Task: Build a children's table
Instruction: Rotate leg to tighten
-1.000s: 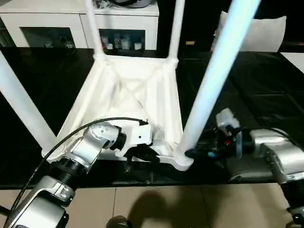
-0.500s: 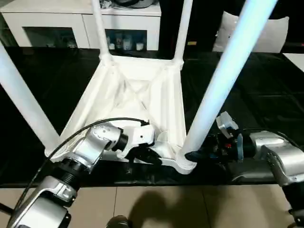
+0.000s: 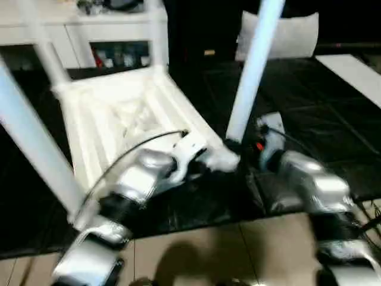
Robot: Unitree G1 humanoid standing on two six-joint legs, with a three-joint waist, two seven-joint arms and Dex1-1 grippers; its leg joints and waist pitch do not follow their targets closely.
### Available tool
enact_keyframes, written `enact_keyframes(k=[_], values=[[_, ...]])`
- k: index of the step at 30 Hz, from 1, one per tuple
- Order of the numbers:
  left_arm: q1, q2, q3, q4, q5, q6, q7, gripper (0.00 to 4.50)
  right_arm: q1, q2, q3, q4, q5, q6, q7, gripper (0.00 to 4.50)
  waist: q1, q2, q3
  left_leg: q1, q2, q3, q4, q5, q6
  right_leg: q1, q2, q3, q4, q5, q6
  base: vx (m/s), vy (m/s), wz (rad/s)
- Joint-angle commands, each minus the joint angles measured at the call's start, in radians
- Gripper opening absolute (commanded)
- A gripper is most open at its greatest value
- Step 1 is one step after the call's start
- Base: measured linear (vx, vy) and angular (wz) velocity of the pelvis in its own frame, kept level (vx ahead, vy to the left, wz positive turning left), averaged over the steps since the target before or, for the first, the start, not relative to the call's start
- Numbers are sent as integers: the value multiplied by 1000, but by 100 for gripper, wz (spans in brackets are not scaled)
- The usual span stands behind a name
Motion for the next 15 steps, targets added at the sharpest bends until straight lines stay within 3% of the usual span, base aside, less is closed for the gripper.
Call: enact_keyframes(k=[1, 2, 6, 8, 11, 15], values=[[-40, -93, -12, -26, -37, -15, 43, 0, -21, 70, 26, 81, 15, -3, -51, 200, 14, -8, -68, 12, 32, -17, -71, -305, -3, 47, -56, 32, -101, -404, -147, 0, 0, 0], [-41, -97, -15, -28, -33, -19, 47, 0, -23, 76, 26, 85, 17, -27, -38, 254, 13, -7, -71, 11, 34, -17, -70, -294, 6, 48, -55, 34, -98, -355, -158, 0, 0, 0], [-35, -85, -41, -42, -2, -37, 38, 0, -15, 71, 37, 76, -9, -65, -11, 274, 23, -6, -75, 8, 34, -11, -65, -221, 42, 55, -54, 36, -86, -227, -194, 0, 0, 0], [-26, -67, -46, -44, 7, -53, 28, 0, 7, 47, 41, 50, -6, -78, 27, 311, 27, -6, -74, 6, 33, -9, -65, -206, 49, 57, -52, 36, -84, -204, -201, 0, 0, 0], [-23, -43, -49, -36, 8, -83, 16, 0, 35, -3, 49, 27, 5, -119, 105, 335, 40, -2, -71, 10, 36, -8, -67, -234, 52, 56, -54, 37, -91, -238, -188, 0, 0, 0], [-13, -7, -54, -40, 6, -114, -27, 0, 68, -73, 48, -3, 26, -161, 216, 365, 49, -5, -70, 12, 38, -10, -69, -255, 45, 57, -55, 36, -92, -267, -183, 0, 0, 0]])
